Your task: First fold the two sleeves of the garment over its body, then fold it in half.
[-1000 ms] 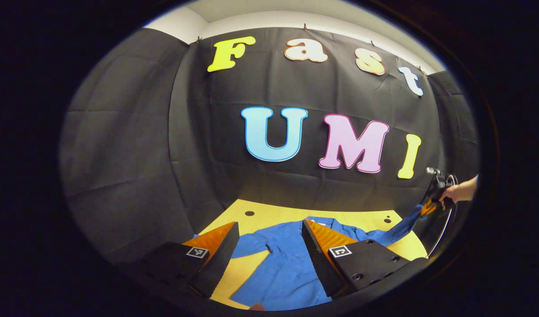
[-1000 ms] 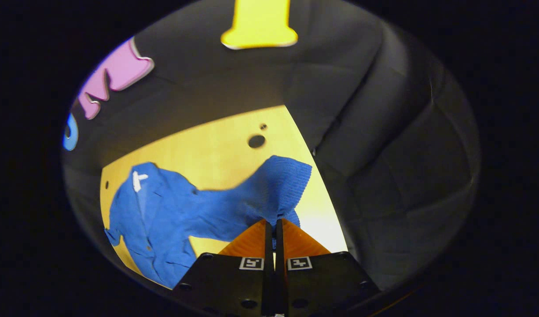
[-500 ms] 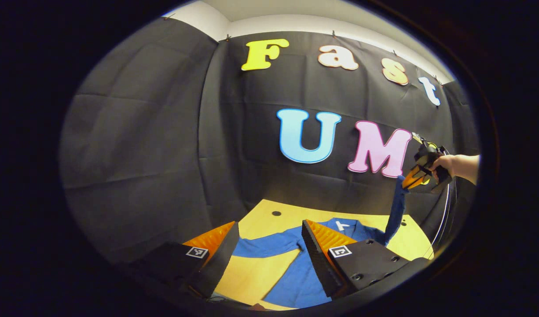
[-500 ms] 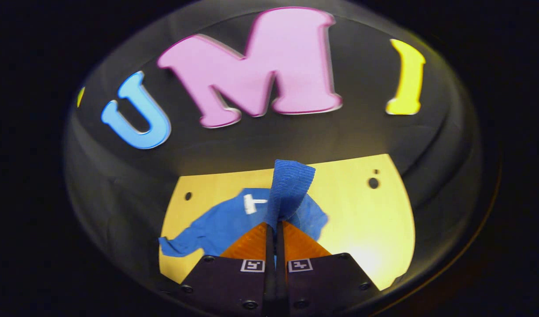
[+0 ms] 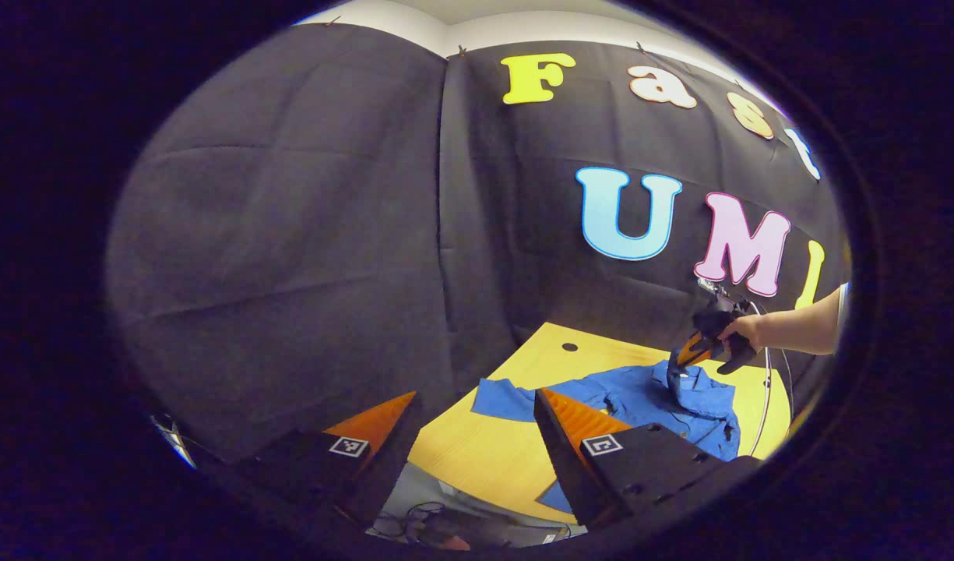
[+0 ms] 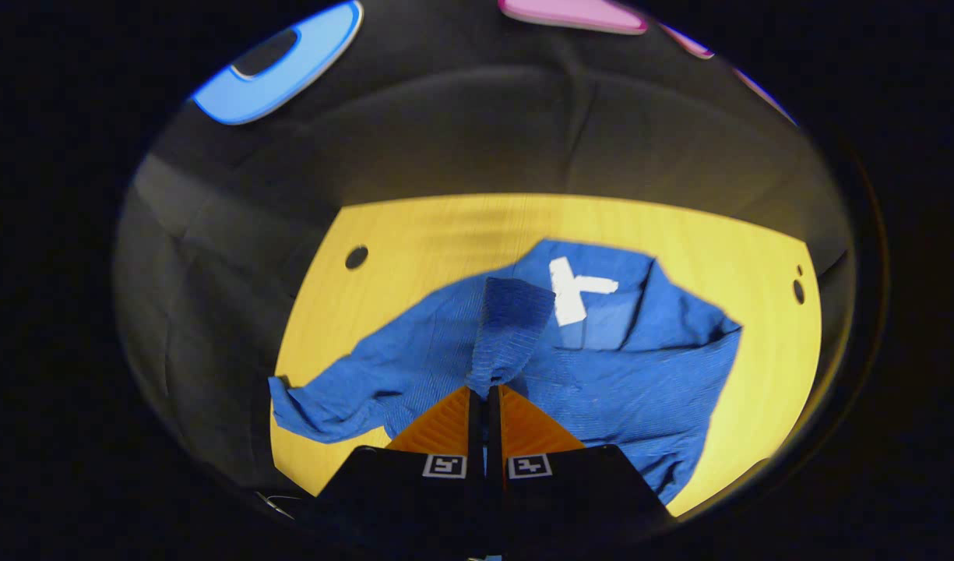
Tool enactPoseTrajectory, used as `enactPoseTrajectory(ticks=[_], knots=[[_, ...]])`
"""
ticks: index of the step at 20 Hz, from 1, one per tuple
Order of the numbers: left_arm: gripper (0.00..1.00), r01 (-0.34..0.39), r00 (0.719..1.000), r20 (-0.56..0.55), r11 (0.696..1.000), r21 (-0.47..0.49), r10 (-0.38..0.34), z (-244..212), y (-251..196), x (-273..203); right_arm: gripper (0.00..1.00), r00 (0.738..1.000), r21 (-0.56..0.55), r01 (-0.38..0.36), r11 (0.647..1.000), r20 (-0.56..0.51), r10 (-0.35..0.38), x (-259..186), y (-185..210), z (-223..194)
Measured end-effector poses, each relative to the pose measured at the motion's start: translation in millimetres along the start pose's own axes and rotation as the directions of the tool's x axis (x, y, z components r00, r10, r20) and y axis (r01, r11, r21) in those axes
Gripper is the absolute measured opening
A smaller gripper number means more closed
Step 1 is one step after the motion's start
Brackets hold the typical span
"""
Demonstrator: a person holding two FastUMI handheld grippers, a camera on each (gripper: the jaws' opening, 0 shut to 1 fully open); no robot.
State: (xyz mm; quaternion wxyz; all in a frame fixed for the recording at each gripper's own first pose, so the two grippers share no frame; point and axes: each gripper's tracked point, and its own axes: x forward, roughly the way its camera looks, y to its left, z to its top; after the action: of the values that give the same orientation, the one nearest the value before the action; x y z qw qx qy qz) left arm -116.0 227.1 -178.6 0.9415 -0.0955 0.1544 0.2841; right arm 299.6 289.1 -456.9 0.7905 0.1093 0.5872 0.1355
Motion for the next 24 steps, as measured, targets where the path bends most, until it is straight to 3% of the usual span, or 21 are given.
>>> enactPoseTrajectory(ticks=[4,5,6,7,8,11,15,19,24], knots=[[0.82,-0.067,0.997,-0.045,0.998,-0.002,0.067,-14,14,-8,0.05,0.993,0.052,-0.1,0.994,-0.05,0.103,44,37,-18],[0.82,-0.071,0.996,-0.047,0.997,-0.006,0.07,-15,13,-8,0.09,0.99,0.065,-0.122,0.99,-0.063,0.127,50,45,-20],[0.82,-0.07,0.996,-0.052,0.997,-0.015,0.069,-15,11,-5,0.02,0.985,0.078,-0.153,0.985,-0.073,0.159,54,53,-23],[0.82,-0.062,0.996,-0.06,0.998,-0.028,0.06,-16,7,-2,0.28,0.977,0.107,-0.183,0.977,-0.086,0.193,51,64,-27],[0.82,-0.045,0.997,-0.066,0.998,-0.042,0.042,-19,-1,1,0.28,0.97,0.146,-0.204,0.968,-0.101,0.219,50,72,-32],[0.82,0.006,0.996,-0.092,0.998,-0.055,-0.011,-35,-25,29,0.77,0.956,0.223,-0.226,0.948,-0.136,0.26,40,88,-41],[0.83,0.063,0.955,-0.281,0.992,-0.109,-0.091,-71,-48,65,0.74,0.946,0.177,-0.29,0.941,-0.097,0.309,7,85,-27],[0.85,0.102,0.931,-0.331,0.979,-0.177,-0.157,-65,-60,111,0.74,0.943,0.113,-0.321,0.94,-0.052,0.329,-51,57,-15],[0.84,0.122,0.902,-0.402,0.986,-0.116,-0.159,-54,-55,178,0.74,0.946,-0.049,-0.322,0.946,0.022,0.323,-144,-9,-18]])
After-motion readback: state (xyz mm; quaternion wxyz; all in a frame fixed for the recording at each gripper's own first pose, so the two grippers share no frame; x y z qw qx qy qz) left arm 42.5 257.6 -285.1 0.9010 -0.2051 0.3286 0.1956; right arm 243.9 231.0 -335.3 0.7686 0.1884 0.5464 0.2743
